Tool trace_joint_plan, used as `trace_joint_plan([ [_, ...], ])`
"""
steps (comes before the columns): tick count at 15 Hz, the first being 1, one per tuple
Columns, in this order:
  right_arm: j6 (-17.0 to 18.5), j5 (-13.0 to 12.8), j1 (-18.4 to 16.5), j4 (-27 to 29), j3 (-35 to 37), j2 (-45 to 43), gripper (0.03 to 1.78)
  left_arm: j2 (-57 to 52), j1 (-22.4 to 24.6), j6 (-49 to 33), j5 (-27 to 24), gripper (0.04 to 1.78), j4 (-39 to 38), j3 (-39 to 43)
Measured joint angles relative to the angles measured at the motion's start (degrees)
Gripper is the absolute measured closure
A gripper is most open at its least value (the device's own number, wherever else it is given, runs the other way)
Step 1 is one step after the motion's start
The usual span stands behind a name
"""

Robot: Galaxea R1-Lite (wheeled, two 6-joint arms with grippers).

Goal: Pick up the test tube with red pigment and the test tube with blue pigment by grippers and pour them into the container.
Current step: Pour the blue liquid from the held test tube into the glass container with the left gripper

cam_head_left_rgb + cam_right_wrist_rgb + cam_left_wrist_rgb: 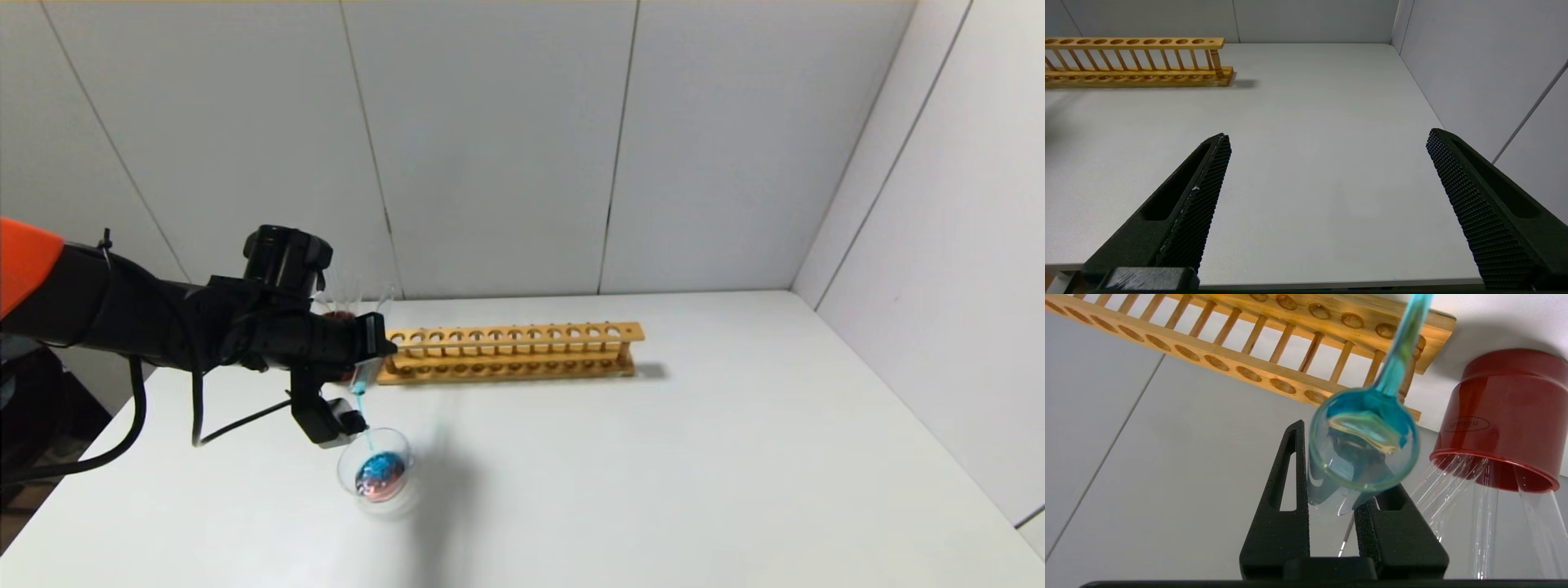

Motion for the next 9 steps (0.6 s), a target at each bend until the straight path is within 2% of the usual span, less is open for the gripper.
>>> trace_joint_plan([
  [9,0.00,-0.02,0.00,0.00,0.00,0.00,0.06,-2.82,-1.44,0.00,2.78,1.47,-2.47,1.73],
])
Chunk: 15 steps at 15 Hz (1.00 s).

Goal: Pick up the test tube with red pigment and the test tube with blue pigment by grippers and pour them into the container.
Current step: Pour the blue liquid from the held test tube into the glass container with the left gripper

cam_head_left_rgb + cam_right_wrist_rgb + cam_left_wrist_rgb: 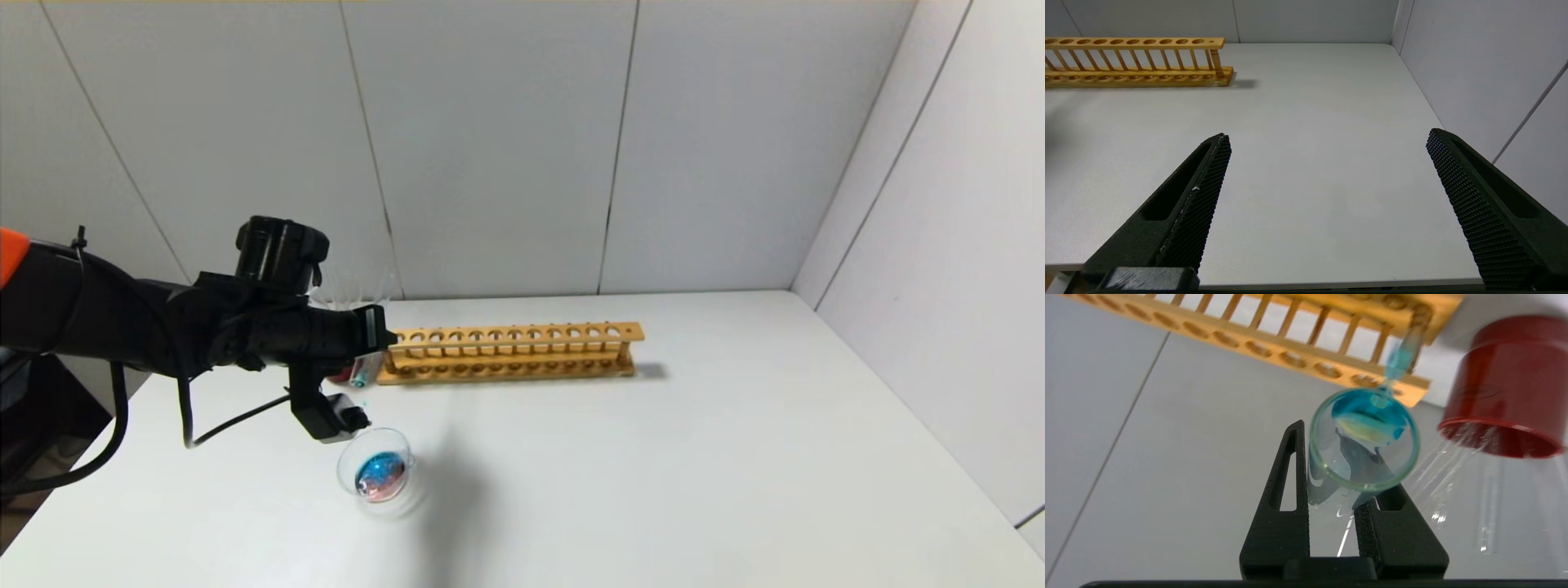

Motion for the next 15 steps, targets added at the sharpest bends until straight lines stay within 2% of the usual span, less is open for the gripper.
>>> trace_joint_plan([
  [6,0.00,0.00,0.00,0.00,0.00,0.00,0.06,-0.66,-1.62,0.00,0.00,1.47,-1.39,-0.02],
  [15,0.00,0.00,0.00,0.00,0.00,0.00,0.06,-2.47,-1.56,-1.05,-0.04,1.47,-1.61,3.04],
])
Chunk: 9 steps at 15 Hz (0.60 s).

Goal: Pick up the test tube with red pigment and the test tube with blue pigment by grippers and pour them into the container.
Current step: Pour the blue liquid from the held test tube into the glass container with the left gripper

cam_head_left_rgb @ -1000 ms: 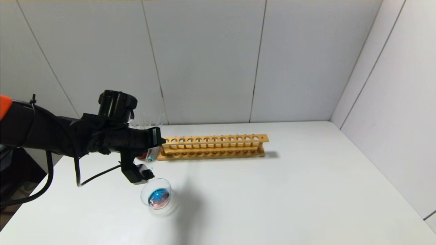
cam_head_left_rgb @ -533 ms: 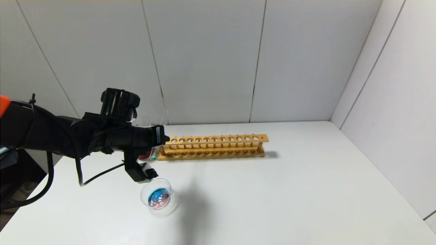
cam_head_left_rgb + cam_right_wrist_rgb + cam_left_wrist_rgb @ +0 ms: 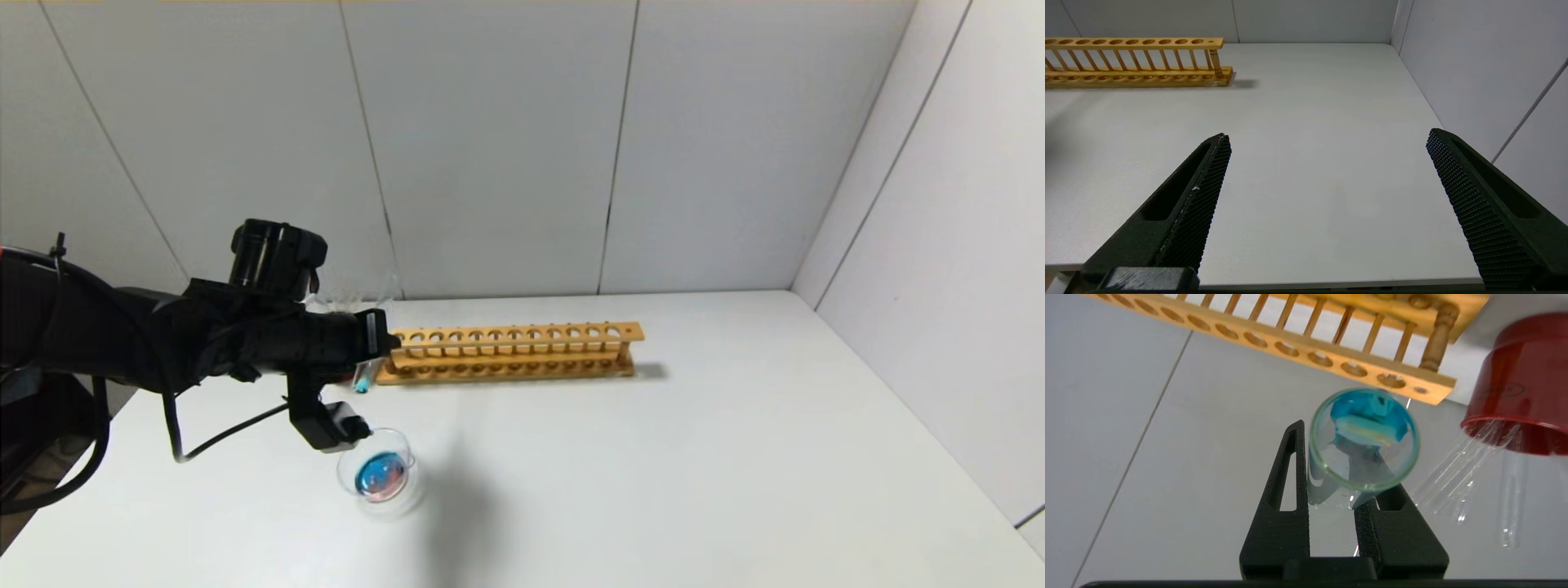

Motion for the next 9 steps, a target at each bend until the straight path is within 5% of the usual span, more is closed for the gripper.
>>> trace_joint_plan([
  [3,0.00,0.00,0.00,0.00,0.00,0.00,0.06,-2.43,-0.06,-9.67,-0.02,1.47,-0.02,1.93],
  [9,0.00,0.02,0.00,0.00,0.00,0.00,0.06,-12.57,-0.21,-41.67,0.83,1.47,-0.07,6.03],
])
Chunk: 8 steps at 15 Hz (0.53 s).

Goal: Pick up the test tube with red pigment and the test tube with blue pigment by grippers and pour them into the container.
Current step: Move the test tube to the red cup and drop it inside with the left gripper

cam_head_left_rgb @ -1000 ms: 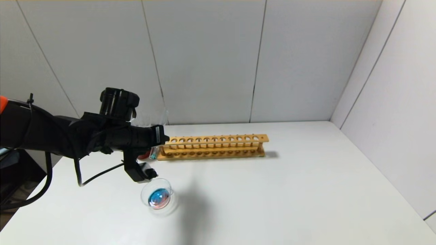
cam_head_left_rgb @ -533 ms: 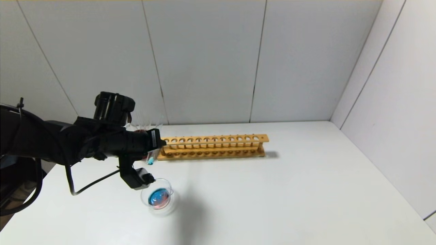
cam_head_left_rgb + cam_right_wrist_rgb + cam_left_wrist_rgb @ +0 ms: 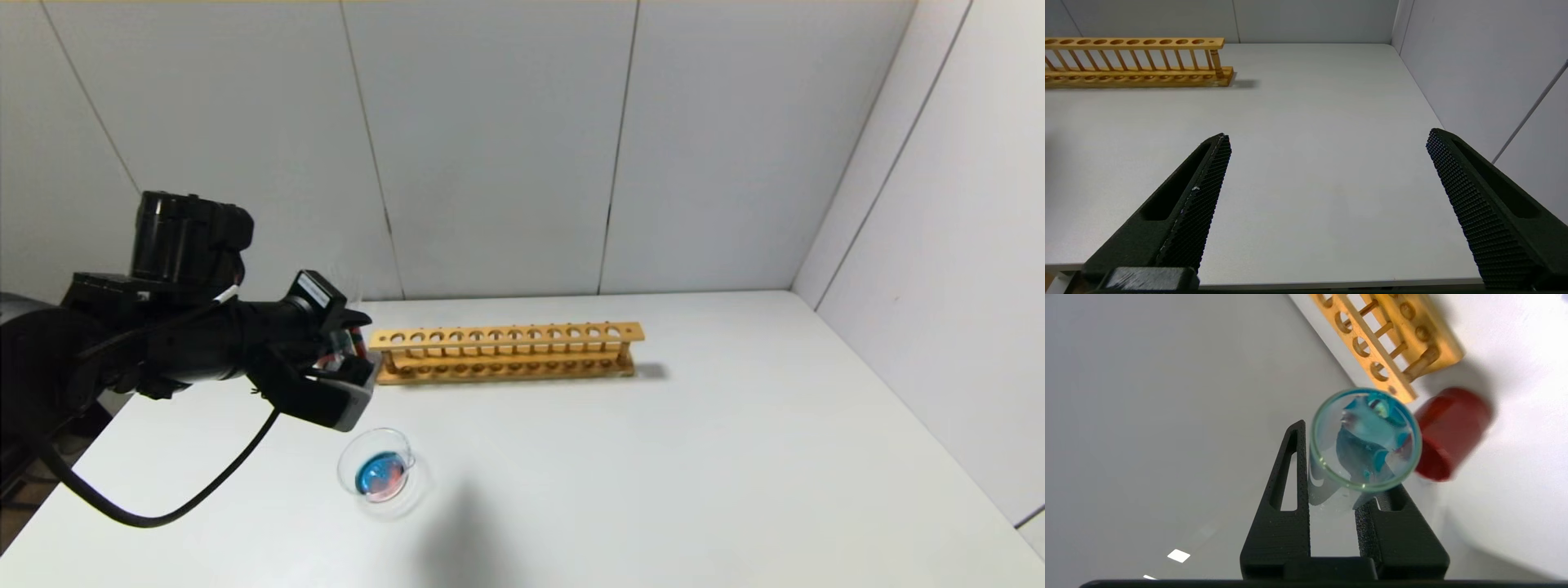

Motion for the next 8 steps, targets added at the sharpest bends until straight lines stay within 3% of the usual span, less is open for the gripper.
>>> trace_joint_plan([
  [5,0.00,0.00,0.00,0.00,0.00,0.00,0.06,-7.07,0.01,-34.02,6.64,1.47,0.44,2.38],
  [8,0.00,-0.02,0.00,-0.02,0.00,0.00,0.06,-8.34,0.12,-55.77,7.28,1.47,2.50,0.17],
])
